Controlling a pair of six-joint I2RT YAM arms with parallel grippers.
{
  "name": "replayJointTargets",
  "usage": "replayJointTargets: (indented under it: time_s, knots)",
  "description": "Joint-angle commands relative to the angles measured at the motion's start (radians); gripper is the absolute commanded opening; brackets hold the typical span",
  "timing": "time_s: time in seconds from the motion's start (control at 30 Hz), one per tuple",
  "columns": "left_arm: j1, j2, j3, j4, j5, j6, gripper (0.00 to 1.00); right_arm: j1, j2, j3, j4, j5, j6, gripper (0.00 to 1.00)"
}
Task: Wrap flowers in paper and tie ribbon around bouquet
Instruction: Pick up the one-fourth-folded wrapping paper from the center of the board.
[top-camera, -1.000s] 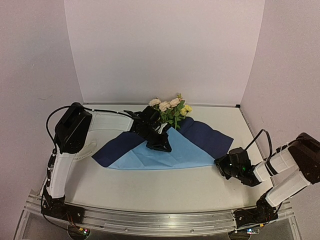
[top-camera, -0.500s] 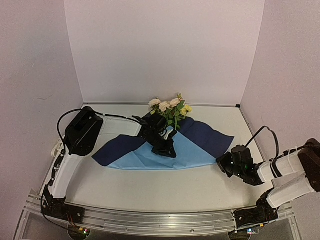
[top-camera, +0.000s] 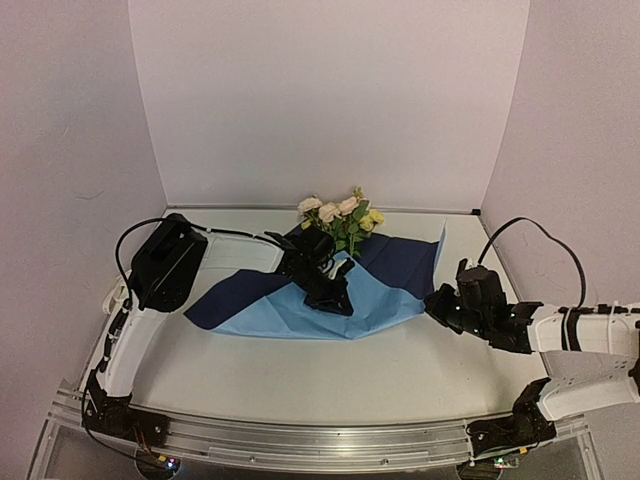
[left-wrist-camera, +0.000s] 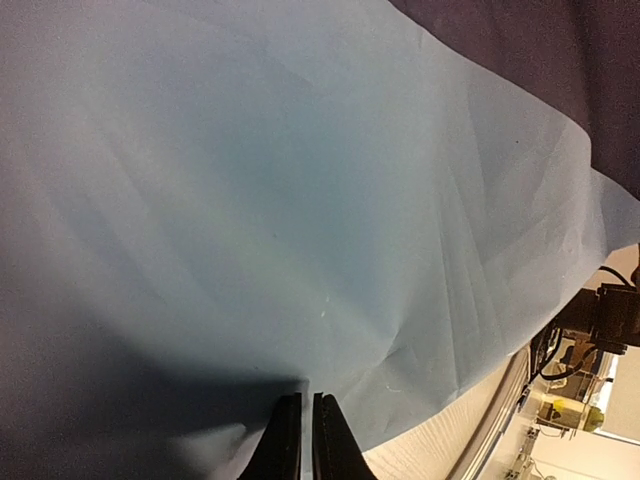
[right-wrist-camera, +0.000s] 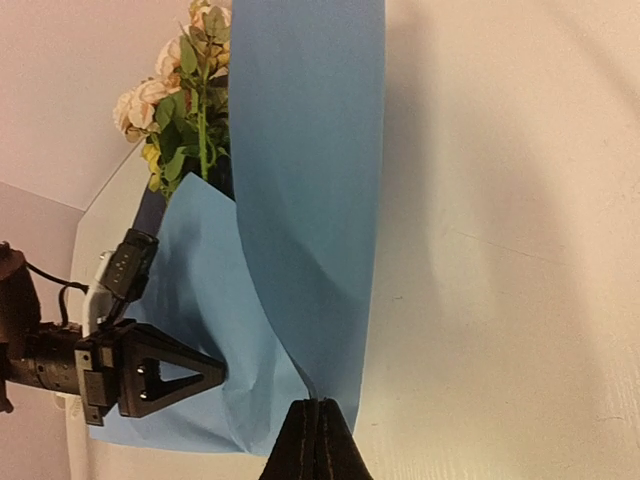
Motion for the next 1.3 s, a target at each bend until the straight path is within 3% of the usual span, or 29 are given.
replayJointTargets:
  time_s: [0.0, 0.33, 0.63, 0.93, 1.27]
  knots:
    - [-0.018, -0.104, 0.013, 0.012, 0.058, 0.030, 0.06, 0.005, 0.005, -0.005, -0.053, 0.060, -0.016, 0.00]
    - [-0.075, -0.056, 0.037, -0.001, 0.135, 0.038, 0.05, 0.011, 0.002, 0.021, -0.096, 0.098, -0.013, 0.00]
    - [-0.092, 0.058, 0.145, -0.058, 0.106, 0.048, 0.05, 0.038, -0.015, 0.061, -0.133, 0.118, -0.041, 0.00]
    - [-0.093, 0.100, 0.147, -0.061, 0.056, 0.037, 0.05, 0.128, -0.027, 0.164, -0.199, 0.151, -0.116, 0.00]
    - [-0.083, 0.019, 0.095, -0.036, 0.060, 0.029, 0.04, 0.137, 0.088, 0.266, -0.208, -0.051, -0.219, 0.00]
